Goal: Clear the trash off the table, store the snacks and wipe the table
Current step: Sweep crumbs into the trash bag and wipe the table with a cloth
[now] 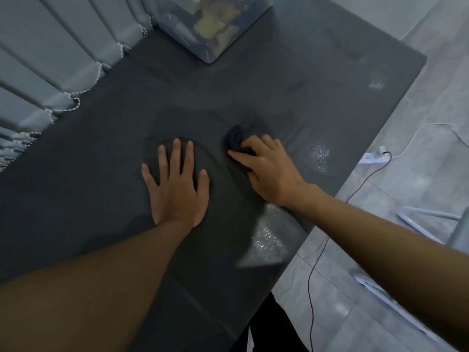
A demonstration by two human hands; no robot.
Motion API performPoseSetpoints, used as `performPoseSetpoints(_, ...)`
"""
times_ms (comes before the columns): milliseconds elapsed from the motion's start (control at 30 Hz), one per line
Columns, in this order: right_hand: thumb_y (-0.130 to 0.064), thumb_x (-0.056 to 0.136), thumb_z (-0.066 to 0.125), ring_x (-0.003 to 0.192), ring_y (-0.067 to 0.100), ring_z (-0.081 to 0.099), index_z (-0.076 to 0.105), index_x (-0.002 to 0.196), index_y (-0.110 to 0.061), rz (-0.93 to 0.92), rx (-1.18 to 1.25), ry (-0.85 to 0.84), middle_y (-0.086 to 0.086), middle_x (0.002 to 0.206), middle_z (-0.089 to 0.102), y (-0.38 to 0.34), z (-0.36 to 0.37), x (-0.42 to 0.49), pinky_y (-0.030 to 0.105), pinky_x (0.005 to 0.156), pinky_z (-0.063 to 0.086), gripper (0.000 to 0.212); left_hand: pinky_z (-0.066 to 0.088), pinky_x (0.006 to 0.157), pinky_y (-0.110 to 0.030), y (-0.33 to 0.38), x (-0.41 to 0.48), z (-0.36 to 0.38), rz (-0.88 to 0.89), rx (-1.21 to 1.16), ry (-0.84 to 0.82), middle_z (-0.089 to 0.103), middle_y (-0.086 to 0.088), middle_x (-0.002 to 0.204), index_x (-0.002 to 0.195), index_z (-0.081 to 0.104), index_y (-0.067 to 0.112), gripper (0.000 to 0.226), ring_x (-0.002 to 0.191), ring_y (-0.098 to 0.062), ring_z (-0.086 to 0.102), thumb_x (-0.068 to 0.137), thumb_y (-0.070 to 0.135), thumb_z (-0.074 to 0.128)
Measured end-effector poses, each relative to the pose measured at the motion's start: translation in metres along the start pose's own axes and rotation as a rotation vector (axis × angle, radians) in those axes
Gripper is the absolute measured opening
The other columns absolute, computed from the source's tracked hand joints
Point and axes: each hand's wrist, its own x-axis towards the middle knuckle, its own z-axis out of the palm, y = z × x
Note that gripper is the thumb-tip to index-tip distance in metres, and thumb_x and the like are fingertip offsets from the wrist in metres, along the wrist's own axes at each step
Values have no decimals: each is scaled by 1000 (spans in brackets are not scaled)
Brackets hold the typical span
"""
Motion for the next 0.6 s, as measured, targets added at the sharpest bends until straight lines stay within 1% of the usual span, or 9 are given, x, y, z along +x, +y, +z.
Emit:
performPoseSetpoints(67, -17, 86, 47, 93, 33, 51, 67, 124, -25, -10, -66, 27, 7, 114, 61, 18, -3, 14, 41, 75, 38, 43, -2, 121, -60, -1, 1, 0, 1, -6, -4, -6, 7, 168, 160, -5, 31, 65, 155, -22, -9, 100, 54, 10)
performPoseSetpoints(100, -17, 87, 45, 95, 35, 52, 68, 122, -26, 87, -97, 78, 7, 114, 60, 28, -4, 25, 42, 76, 38, 43, -2, 121, -60, -1, 1, 0, 1, -7, -4, -6, 7, 168, 160, -5, 31, 66, 155, -22, -9, 100, 54, 9)
performPoseSetpoints(200, -8, 85, 45, 104, 36, 46, 65, 116, -23, 593, -91, 161, 9, 117, 53, 48, -9, 62, 42, 83, 35, 40, -3, 121, -59, 0, 1, -1, 3, -18, -7, -4, 7, 168, 160, -3, 31, 66, 155, -22, -8, 99, 54, 10)
performPoseSetpoints(267, -5, 82, 47, 107, 34, 44, 64, 116, -23, 750, -85, 157, 8, 119, 51, 38, -8, 76, 41, 85, 33, 42, -3, 121, -59, -1, 1, 0, 3, -20, -8, -4, 6, 168, 160, -2, 31, 66, 155, -22, -9, 99, 53, 11)
performPoseSetpoints(333, -9, 80, 50, 105, 35, 46, 65, 123, -25, 609, -67, 134, 9, 121, 53, 18, -1, 75, 41, 83, 35, 48, -1, 121, -60, -1, 1, -1, 2, -17, -6, -3, 6, 168, 160, 0, 30, 66, 155, -22, -7, 100, 53, 13)
performPoseSetpoints(433, -18, 83, 45, 96, 35, 50, 67, 125, -23, 158, 18, 48, 10, 114, 58, -8, 10, 57, 41, 77, 36, 48, 0, 121, -60, 0, 1, -1, 1, 9, -19, -5, 5, 168, 160, -2, 29, 66, 155, -23, -8, 100, 53, 13)
performPoseSetpoints(500, -19, 88, 44, 94, 32, 50, 67, 125, -23, -32, -19, -4, 8, 113, 59, 0, 10, 59, 40, 77, 33, 44, 1, 121, -61, 0, 1, -2, 1, 15, -30, -7, 5, 168, 160, -5, 29, 67, 155, -23, -10, 100, 53, 12)
performPoseSetpoints(533, -19, 89, 43, 95, 32, 50, 67, 124, -25, -37, -57, 7, 8, 113, 60, 10, 8, 68, 39, 78, 31, 43, 1, 121, -61, -1, 1, -2, 4, 16, -33, -7, 5, 168, 160, -5, 29, 67, 155, -23, -10, 100, 53, 11)
performPoseSetpoints(600, -16, 90, 44, 100, 35, 49, 67, 123, -28, 177, -127, 79, 9, 116, 57, 31, 4, 90, 40, 80, 30, 42, 2, 121, -61, -1, 2, -3, 8, 17, -41, -7, 5, 168, 160, -5, 29, 67, 155, -24, -9, 100, 53, 11)
